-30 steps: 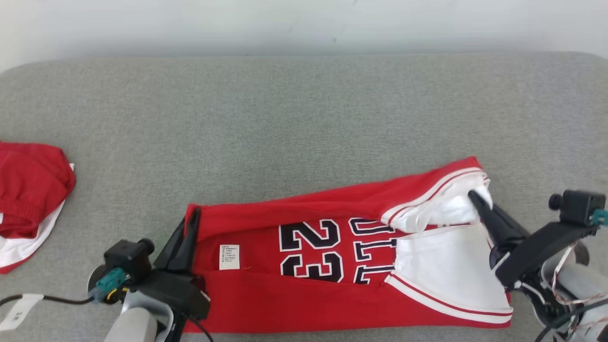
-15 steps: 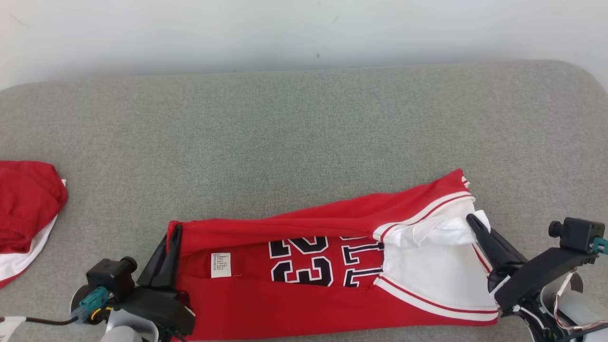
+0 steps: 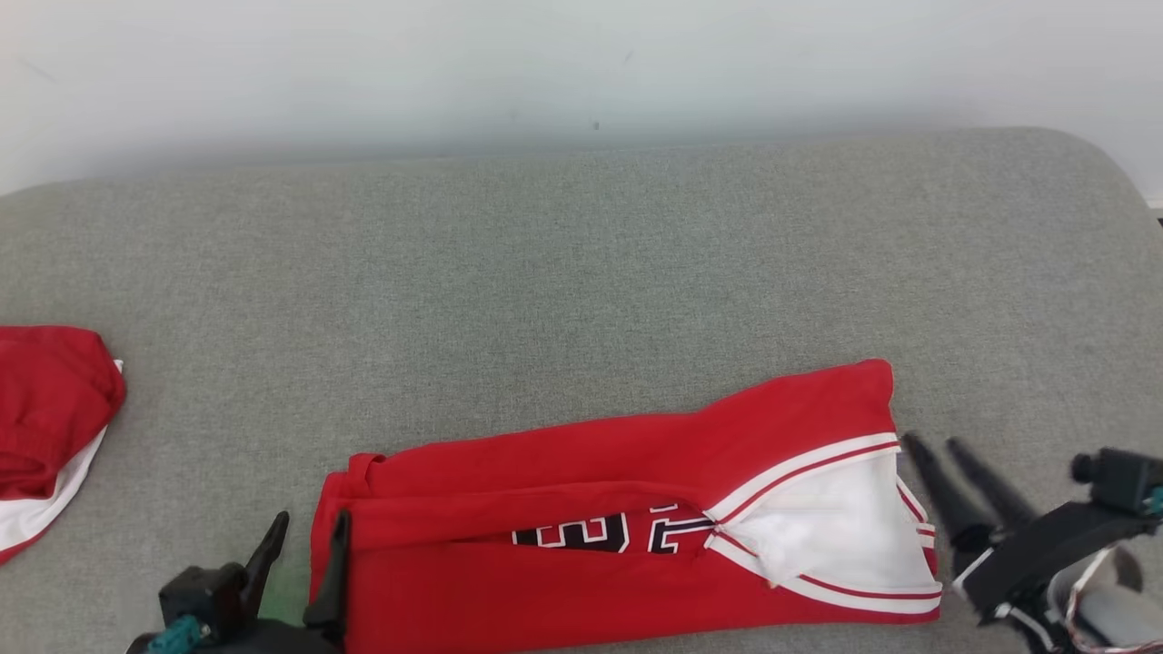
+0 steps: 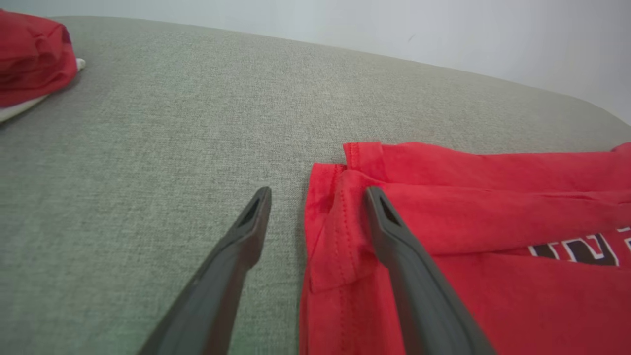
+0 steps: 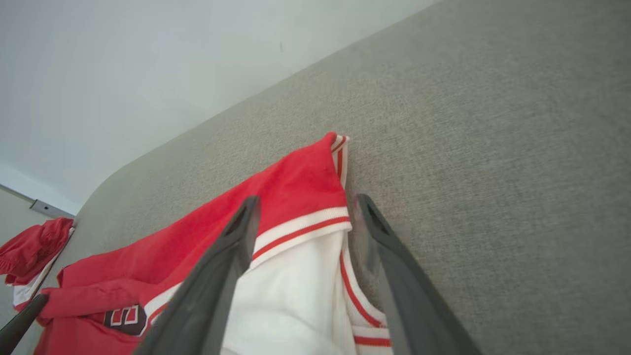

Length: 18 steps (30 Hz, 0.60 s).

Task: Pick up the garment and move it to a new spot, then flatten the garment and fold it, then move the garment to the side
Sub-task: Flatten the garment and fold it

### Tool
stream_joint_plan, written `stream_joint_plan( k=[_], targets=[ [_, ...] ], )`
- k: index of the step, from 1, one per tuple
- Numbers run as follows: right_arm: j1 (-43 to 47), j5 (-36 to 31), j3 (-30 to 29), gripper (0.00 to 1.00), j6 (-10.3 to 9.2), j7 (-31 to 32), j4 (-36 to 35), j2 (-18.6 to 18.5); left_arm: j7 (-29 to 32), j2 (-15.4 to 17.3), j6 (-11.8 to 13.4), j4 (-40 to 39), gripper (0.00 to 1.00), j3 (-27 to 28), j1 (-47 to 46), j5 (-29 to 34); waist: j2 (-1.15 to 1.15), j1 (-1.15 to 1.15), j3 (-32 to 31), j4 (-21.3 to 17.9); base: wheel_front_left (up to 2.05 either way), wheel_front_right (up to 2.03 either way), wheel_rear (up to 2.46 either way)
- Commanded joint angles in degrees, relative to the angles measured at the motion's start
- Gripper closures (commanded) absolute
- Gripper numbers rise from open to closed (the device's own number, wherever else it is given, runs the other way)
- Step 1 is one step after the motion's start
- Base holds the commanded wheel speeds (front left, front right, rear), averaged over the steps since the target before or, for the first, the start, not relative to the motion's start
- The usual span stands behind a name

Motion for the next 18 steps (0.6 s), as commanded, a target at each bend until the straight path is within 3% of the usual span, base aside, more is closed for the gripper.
stream_joint_plan(
  k=[1, 6, 12, 18],
  targets=[
    [1.06, -2.07, -3.21, 0.00, -0.01, -0.24, 0.83, 0.58, -0.06, -0.56, 0.90, -1.16, 0.00, 1.17, 2.04, 1.46, 0.00, 0.00, 0.01, 0.10, 0.00, 0.00, 0.00],
    [3.65, -10.81, -12.54, 0.00, -0.01, -0.14, 2.56, 3.49, -0.07, -2.18, 3.47, -6.26, 0.00, 3.65, 5.06, 4.74, 0.00, 0.00, -0.50, 0.92, 0.00, 0.00, 0.00],
    [5.73, -19.14, -17.81, 0.00, -0.01, -0.15, 5.01, 8.13, -0.07, -2.94, 6.28, -9.69, 0.00, 4.57, 7.14, 6.77, 0.00, 0.00, -1.69, 2.20, 0.00, 0.00, 0.00],
    [6.36, -24.41, -19.69, 0.00, -0.01, -0.15, 8.74, 12.02, -0.07, -3.06, 6.94, -11.01, 0.00, 3.58, 7.83, 6.73, 0.00, 0.00, -2.22, 3.32, 0.00, 0.00, 0.00]
  ],
)
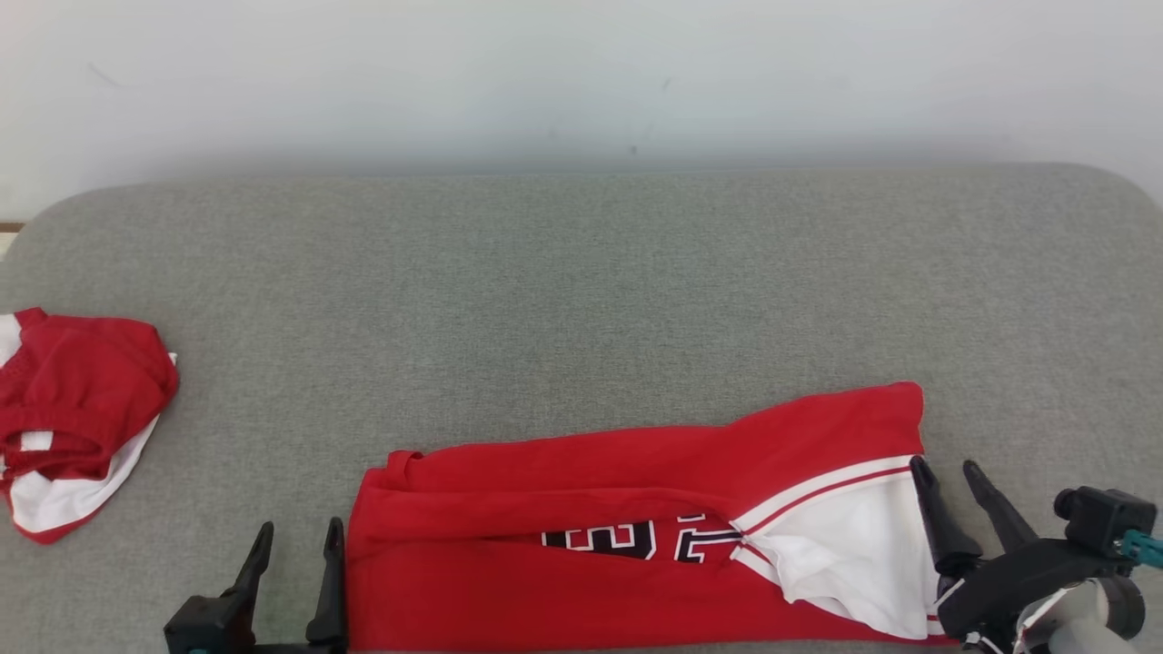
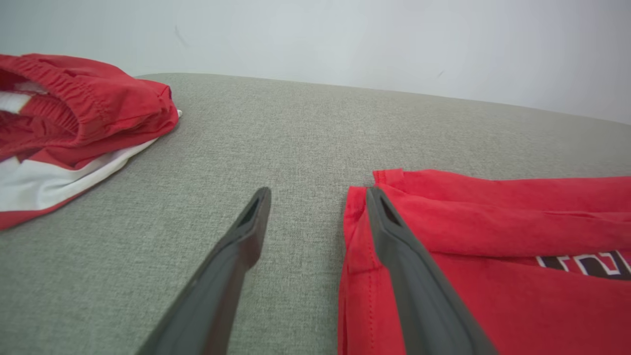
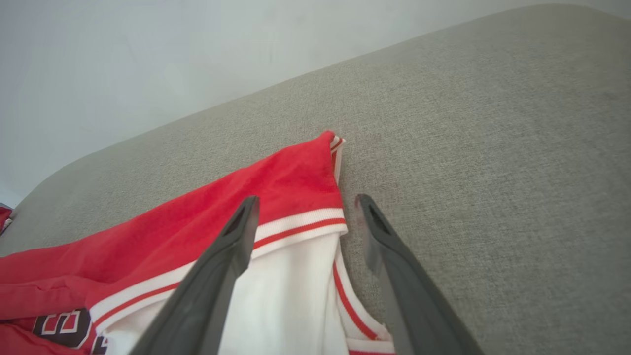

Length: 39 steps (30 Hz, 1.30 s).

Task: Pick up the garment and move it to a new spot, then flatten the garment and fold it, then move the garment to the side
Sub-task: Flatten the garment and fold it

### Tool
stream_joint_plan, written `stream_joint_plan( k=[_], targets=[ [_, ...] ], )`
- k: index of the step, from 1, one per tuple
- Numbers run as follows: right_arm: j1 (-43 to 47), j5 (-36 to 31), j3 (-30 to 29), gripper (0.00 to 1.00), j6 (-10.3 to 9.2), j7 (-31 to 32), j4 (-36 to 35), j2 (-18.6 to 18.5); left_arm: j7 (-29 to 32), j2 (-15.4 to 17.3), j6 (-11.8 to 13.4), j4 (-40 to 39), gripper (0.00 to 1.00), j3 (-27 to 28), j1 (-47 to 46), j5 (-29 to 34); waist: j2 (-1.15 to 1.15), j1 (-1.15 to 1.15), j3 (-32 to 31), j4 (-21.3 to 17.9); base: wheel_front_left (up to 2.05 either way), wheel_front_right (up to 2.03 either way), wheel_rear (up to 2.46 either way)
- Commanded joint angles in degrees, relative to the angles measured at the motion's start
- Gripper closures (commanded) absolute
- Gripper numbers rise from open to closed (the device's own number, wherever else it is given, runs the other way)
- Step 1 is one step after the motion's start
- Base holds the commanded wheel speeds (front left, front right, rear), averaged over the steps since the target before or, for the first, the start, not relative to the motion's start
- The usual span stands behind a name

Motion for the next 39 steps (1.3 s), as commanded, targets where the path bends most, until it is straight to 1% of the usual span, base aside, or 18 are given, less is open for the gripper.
stream_joint_plan(
  k=[1, 7, 12, 16, 18, 20, 23, 27, 30, 31, 32, 34, 35, 37, 39],
  targets=[
    [0.71, -0.56, -0.30, 0.00, 0.00, -0.02, 0.26, 0.63, -0.06, -0.02, 0.06, -0.37, 0.00, -0.40, 0.74, -0.30, 0.00, 0.00, -0.23, 0.51, 0.00, 0.00, 0.00],
    [1.02, -4.40, -3.91, 0.00, 0.00, -0.02, 3.90, 3.79, -0.07, -0.04, 0.89, -2.37, 0.00, -2.16, 1.77, -1.57, 0.00, 0.00, -0.08, 1.11, 0.00, 0.00, 0.00],
    [0.53, -7.22, -5.79, 0.00, 0.00, -0.01, 7.04, 5.09, -0.07, -0.02, 1.76, -4.18, 0.00, -4.13, 2.56, -2.70, 0.00, 0.00, 0.85, 2.10, 0.00, 0.00, 0.00],
    [-0.50, -9.00, -7.11, 0.00, 0.00, -0.02, 9.61, 5.26, -0.06, -0.03, 1.92, -5.18, 0.00, -5.51, 2.59, -3.24, 0.00, 0.00, 1.85, 3.69, 0.00, 0.00, 0.00],
    [-0.70, -8.47, -6.92, 0.00, 0.00, -0.02, 10.44, 6.00, -0.07, -0.01, 2.21, -5.52, 0.00, -5.57, 2.45, -3.25, 0.00, 0.00, 2.28, 4.40, 0.00, 0.00, 0.00],
    [-0.98, -7.67, -5.60, 0.00, 0.00, 0.02, 11.38, 6.27, -0.07, -0.04, 2.18, -5.69, 0.00, -5.55, 2.25, -3.02, 0.00, 0.00, 2.65, 5.05, 0.00, 0.00, 0.00],
    [-0.81, -5.74, -2.06, 0.00, 0.01, 2.04, 12.89, 7.08, -0.07, -0.04, 2.12, -6.00, 0.00, -5.62, 2.02, -2.83, 0.00, 0.00, 2.93, 5.86, 0.00, 0.00, 0.00],
    [-0.93, -3.43, 1.62, 0.00, 0.18, 2.85, 14.59, 7.54, -0.06, -0.04, 2.26, -6.54, 0.00, -5.75, 2.20, -3.23, 0.00, 0.00, 2.78, 6.33, 0.00, 0.00, 0.00],
    [-0.99, -1.78, 4.44, 0.00, 0.33, 4.47, 15.46, 8.59, -0.07, -0.04, 2.05, -7.04, 0.00, -6.00, 2.33, -3.42, 0.00, 0.00, 2.79, 6.42, 0.00, 0.00, 0.00],
    [-1.20, -1.23, 5.54, 0.16, 0.36, 5.08, 15.67, 8.97, -0.07, -0.04, 1.98, -7.14, 0.00, -6.10, 2.33, -3.42, 0.00, 0.00, 2.85, 6.46, 0.00, 0.00, 0.00],
    [-1.35, -0.37, 6.51, 0.53, 0.37, 5.82, 15.78, 9.45, -0.07, -0.03, 1.95, -7.25, 0.00, -6.23, 2.25, -3.38, 0.00, 0.00, 2.93, 6.51, 0.00, 0.00, 0.00],
    [-1.66, 1.00, 8.30, 0.87, 0.44, 6.45, 15.73, 9.97, -0.07, -0.03, 1.79, -7.64, 0.00, -6.58, 1.82, -3.23, 0.00, 0.00, 3.13, 6.66, 0.00, 0.00, 0.00],
    [-2.00, 1.62, 9.03, 0.98, 0.45, 6.51, 15.82, 10.08, -0.07, -0.03, 1.75, -7.69, 0.00, -6.69, 1.67, -3.11, 0.00, 0.00, 3.20, 6.73, 0.00, 0.00, 0.00],
    [-2.85, 2.48, 9.85, 1.00, 0.44, 5.63, 16.23, 9.85, -0.07, -0.03, 1.78, -7.86, 0.00, -6.86, 1.30, -2.98, 0.00, 0.00, 3.26, 6.82, 0.00, 0.00, 0.00],
    [-3.78, 3.27, 9.42, 1.00, 0.25, 3.85, 17.02, 8.68, -0.06, -0.03, 1.82, -8.15, 0.00, -7.03, 1.05, -2.90, 0.00, 0.00, 3.17, 6.81, 0.00, 0.00, 0.00]
  ],
)
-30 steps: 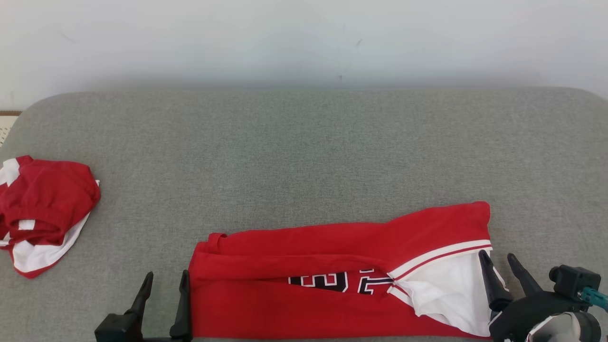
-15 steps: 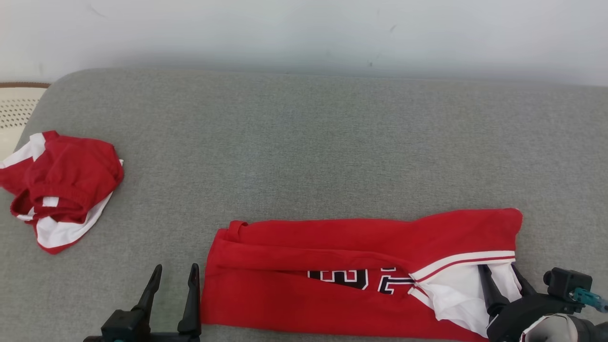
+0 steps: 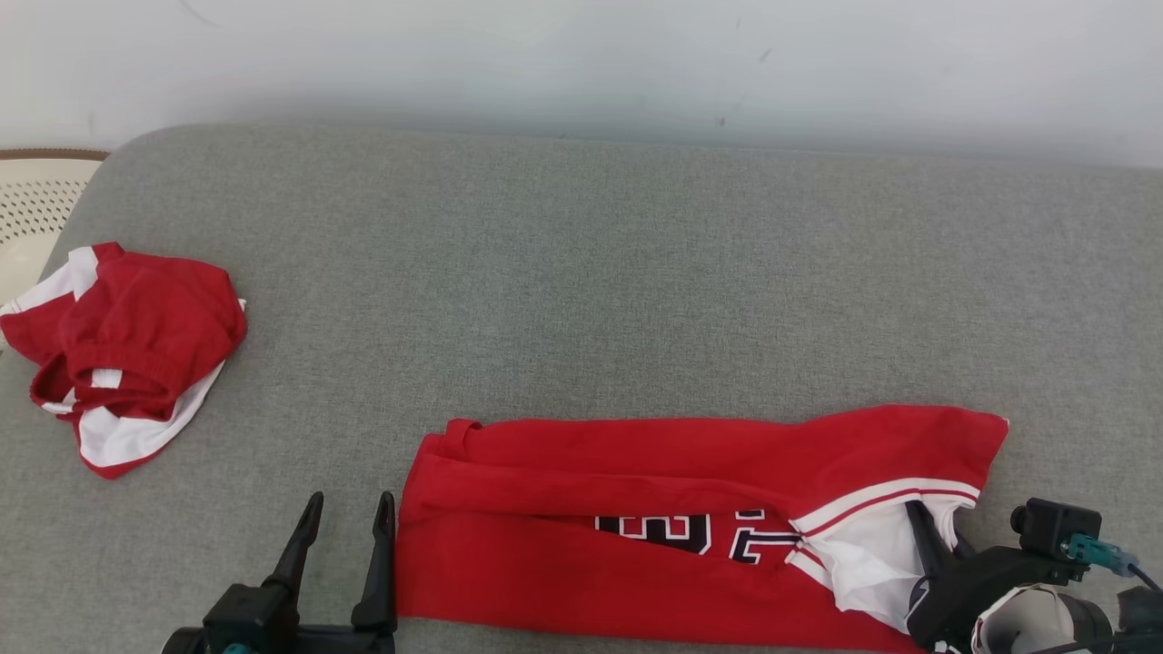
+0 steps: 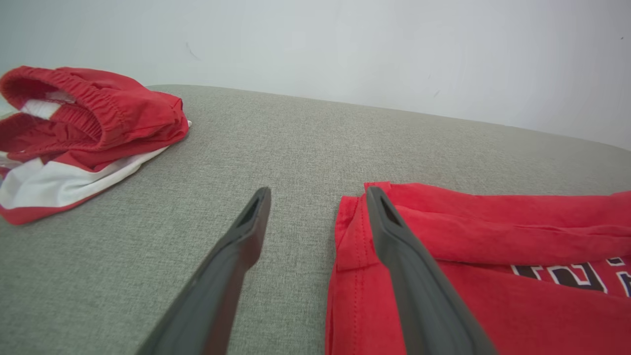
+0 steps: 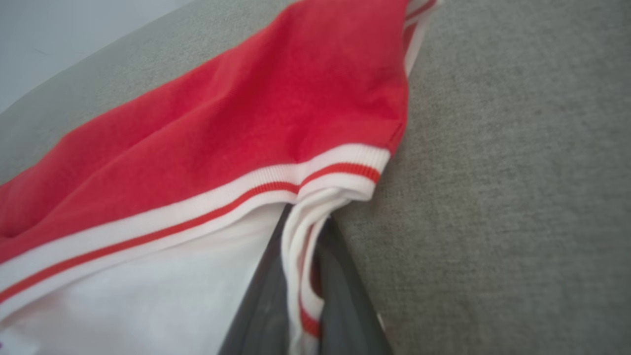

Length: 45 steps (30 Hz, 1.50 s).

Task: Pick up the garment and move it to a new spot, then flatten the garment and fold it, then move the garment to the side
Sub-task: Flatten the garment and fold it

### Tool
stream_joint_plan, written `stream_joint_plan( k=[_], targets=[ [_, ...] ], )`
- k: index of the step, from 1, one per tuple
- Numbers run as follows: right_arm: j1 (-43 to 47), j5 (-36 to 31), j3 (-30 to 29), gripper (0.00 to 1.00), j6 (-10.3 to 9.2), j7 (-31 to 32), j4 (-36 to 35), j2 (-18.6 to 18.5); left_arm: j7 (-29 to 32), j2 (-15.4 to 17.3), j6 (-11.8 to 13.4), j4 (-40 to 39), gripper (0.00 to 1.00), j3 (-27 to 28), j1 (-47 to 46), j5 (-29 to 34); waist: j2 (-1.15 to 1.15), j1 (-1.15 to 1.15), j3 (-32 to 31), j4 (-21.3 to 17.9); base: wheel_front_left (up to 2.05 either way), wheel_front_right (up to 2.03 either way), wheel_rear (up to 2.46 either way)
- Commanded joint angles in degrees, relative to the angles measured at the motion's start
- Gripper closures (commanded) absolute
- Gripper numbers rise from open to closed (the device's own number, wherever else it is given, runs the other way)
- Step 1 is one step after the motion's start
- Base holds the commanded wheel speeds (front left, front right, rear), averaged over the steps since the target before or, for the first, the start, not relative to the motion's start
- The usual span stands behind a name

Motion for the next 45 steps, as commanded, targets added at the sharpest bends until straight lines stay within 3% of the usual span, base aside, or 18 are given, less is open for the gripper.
stream_joint_plan(
  k=[1, 9, 20, 23, 33, 39, 45],
  targets=[
    [1.17, 0.57, 1.73, 1.00, 0.44, 1.09, 1.65, 2.76, -0.07, 0.00, -0.01, -0.29, 0.00, -0.08, -0.11, -0.07, 0.00, 0.01, -0.23, -0.07, 0.00, 0.00, 0.00],
    [-1.87, -0.18, -4.28, 1.00, 0.04, -1.81, 3.97, -2.03, -0.06, 0.01, -0.09, -0.86, 0.00, 0.27, 1.19, -0.62, 0.00, 0.01, -1.75, -1.49, 0.00, 0.00, 0.00],
    [-1.36, -4.77, -12.41, 1.00, 0.24, -1.95, -0.03, -6.42, -0.06, 0.02, -0.05, -0.79, 0.00, -1.58, 1.11, -1.46, 0.00, 0.01, -2.30, -4.68, 0.00, 0.00, 0.00],
    [-0.60, -5.37, -9.35, 1.00, 0.26, -1.95, -6.61, -6.74, -0.06, 0.02, 0.19, -0.48, 0.00, -2.52, 1.12, -1.78, 0.00, 0.01, -2.32, -5.69, 0.00, 0.00, 0.00],
    [-3.80, -1.09, 9.01, 1.00, 0.28, 4.33, -29.99, -10.15, -0.06, 0.02, 0.42, 0.58, 0.00, -4.84, 0.54, -2.90, 0.00, 0.01, -2.28, -5.90, 0.00, 0.00, 0.00],
    [-7.71, 0.08, 15.52, 1.00, 0.28, 7.00, -33.05, -7.45, -0.06, 0.03, 0.77, 0.70, 0.00, -6.81, 0.04, -4.32, 0.00, 0.01, -1.85, -2.54, 0.00, 0.00, 0.00],
    [-10.07, -0.01, 21.54, 1.00, 0.28, 7.52, -30.45, -6.16, -0.06, 0.04, 1.11, 0.71, 0.00, -8.37, 0.41, -5.48, 0.00, 0.01, -1.90, 3.25, 0.00, 0.00, 0.00]
  ],
)
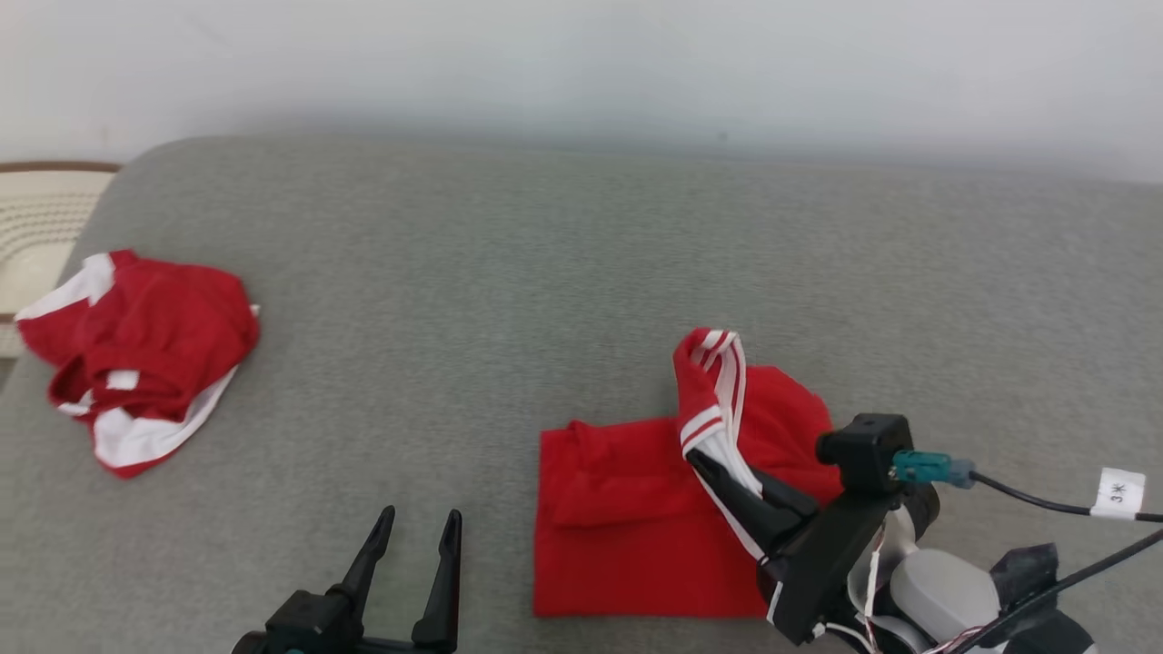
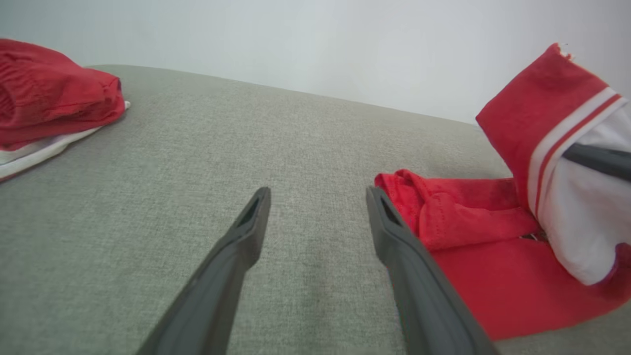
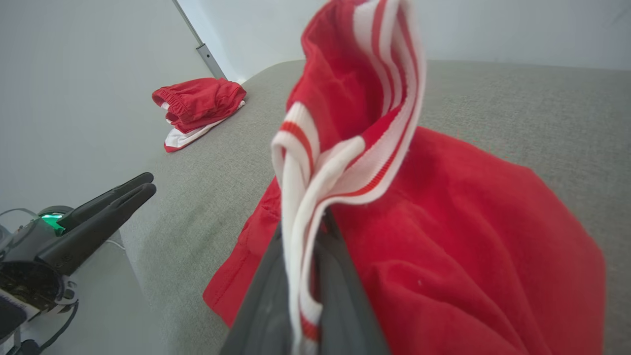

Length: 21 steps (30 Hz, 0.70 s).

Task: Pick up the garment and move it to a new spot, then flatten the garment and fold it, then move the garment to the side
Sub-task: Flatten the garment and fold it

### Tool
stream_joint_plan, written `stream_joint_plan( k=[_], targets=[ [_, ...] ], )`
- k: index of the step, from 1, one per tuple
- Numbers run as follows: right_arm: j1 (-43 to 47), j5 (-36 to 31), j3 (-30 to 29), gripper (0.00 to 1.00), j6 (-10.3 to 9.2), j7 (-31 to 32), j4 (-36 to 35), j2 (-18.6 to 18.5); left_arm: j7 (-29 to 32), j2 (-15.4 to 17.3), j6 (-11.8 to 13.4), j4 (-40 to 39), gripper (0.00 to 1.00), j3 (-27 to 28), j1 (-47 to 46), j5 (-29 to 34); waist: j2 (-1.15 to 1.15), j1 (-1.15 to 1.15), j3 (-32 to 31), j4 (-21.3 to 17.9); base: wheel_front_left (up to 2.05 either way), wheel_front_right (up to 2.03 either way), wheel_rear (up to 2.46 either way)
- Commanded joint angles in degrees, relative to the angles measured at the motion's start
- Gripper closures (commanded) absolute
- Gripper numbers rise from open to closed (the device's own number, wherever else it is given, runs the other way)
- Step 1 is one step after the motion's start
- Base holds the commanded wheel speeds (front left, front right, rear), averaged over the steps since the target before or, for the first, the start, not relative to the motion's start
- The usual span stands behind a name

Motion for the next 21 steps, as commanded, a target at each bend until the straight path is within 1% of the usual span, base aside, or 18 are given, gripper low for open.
stream_joint_plan(
  k=[1, 4, 5, 11, 12, 13, 14, 17, 21],
  targets=[
    [-1.17, 0.51, 1.07, 1.00, 0.00, -0.17, 1.34, 0.65, -0.06, 0.06, 0.38, 0.23, 0.00, 0.25, 0.74, -0.25, 0.00, 0.00, -0.05, 4.58, 0.00, 0.00, 0.00],
    [-1.54, 1.10, 2.45, 1.00, 0.00, -0.66, 4.01, 1.16, -0.06, 0.05, 0.47, 0.33, 0.00, 0.48, 1.73, -0.41, 0.00, 0.00, -0.11, 6.99, 0.00, 0.00, 0.00],
    [-1.54, 1.10, 2.45, 1.00, 0.00, -0.66, 4.01, 1.16, -0.06, 0.05, 0.47, 0.33, 0.00, 0.48, 1.73, -0.41, 0.00, 0.00, -0.11, 6.99, 0.00, 0.00, 0.00],
    [-2.78, 2.46, 4.88, 1.00, 0.00, -1.17, 8.02, 2.82, -0.05, 0.04, 0.49, 0.17, 0.00, 0.56, 2.91, -0.73, 0.00, 0.00, 0.02, 9.80, 0.00, 0.00, 0.00],
    [-3.07, 2.77, 4.72, 0.63, 0.00, -1.56, 8.97, 3.03, -0.06, 0.02, 0.45, 0.07, 0.00, 0.50, 2.93, -0.77, 0.00, 0.00, 0.11, 10.02, 0.00, 0.00, 0.00],
    [-3.53, 2.84, 4.65, 0.21, 0.00, -2.02, 9.64, 3.28, -0.06, 0.03, 0.50, 0.03, 0.00, 0.43, 3.05, -0.77, 0.00, 0.00, 0.14, 10.15, 0.00, 0.00, 0.00],
    [-3.90, 3.29, 4.13, 0.00, 0.00, -3.14, 10.07, 3.70, -0.06, 0.03, 0.60, -0.04, 0.00, 0.40, 3.14, -0.81, 0.00, 0.00, 0.19, 10.21, 0.00, 0.00, 0.00],
    [-4.28, 4.93, 2.74, 0.00, 0.00, -5.65, 10.30, 3.94, -0.06, 0.04, 0.78, -0.30, 0.00, 0.79, 3.16, -0.77, 0.00, 0.00, 0.32, 9.70, 0.00, 0.00, 0.00],
    [-4.27, 6.56, 0.03, 0.00, 0.00, -8.16, 8.90, 2.15, -0.06, 0.05, 1.05, -0.63, 0.00, 1.26, 2.81, -0.47, 0.00, 0.00, 0.36, 8.01, 0.00, 0.00, 0.00]
  ],
)
